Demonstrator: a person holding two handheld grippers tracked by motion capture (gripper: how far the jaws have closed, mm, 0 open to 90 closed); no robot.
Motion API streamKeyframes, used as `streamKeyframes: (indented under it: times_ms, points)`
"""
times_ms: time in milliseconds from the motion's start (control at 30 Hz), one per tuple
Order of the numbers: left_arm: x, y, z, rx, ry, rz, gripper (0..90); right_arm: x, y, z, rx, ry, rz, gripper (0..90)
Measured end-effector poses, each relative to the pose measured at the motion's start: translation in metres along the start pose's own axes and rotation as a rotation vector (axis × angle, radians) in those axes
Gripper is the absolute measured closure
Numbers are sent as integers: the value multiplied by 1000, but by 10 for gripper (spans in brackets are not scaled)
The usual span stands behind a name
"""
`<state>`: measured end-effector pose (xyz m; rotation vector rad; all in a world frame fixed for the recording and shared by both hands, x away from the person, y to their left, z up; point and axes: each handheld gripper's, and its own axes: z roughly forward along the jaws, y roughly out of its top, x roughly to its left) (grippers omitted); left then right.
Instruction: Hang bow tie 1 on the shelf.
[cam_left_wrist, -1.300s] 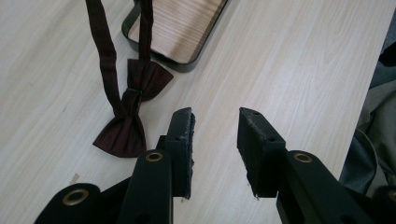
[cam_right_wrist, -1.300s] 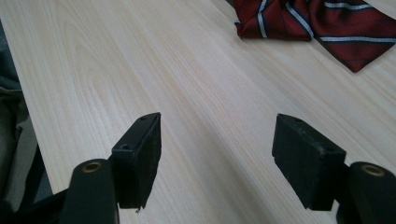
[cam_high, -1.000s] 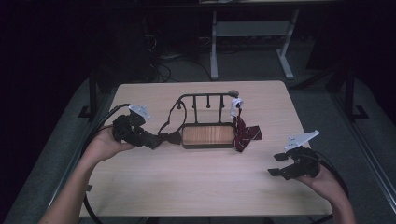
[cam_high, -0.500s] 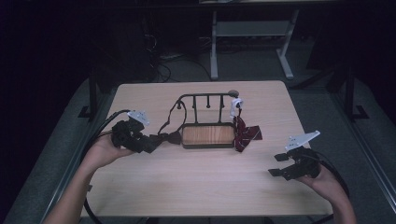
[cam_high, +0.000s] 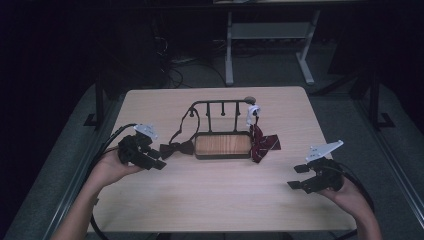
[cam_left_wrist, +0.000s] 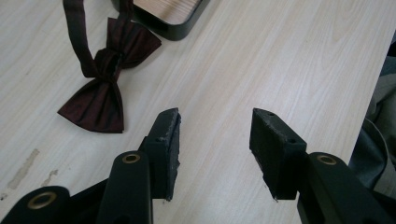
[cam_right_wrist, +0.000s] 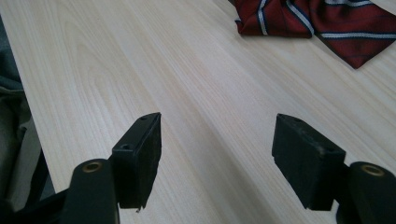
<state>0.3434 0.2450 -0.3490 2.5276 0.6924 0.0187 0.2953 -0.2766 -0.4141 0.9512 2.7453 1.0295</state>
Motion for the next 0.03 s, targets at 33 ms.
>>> streamKeyframes:
  times_ms: [33]
  points:
    - [0,-1,1,0,0,-2,524,0,0,0,-2,-1,0,326]
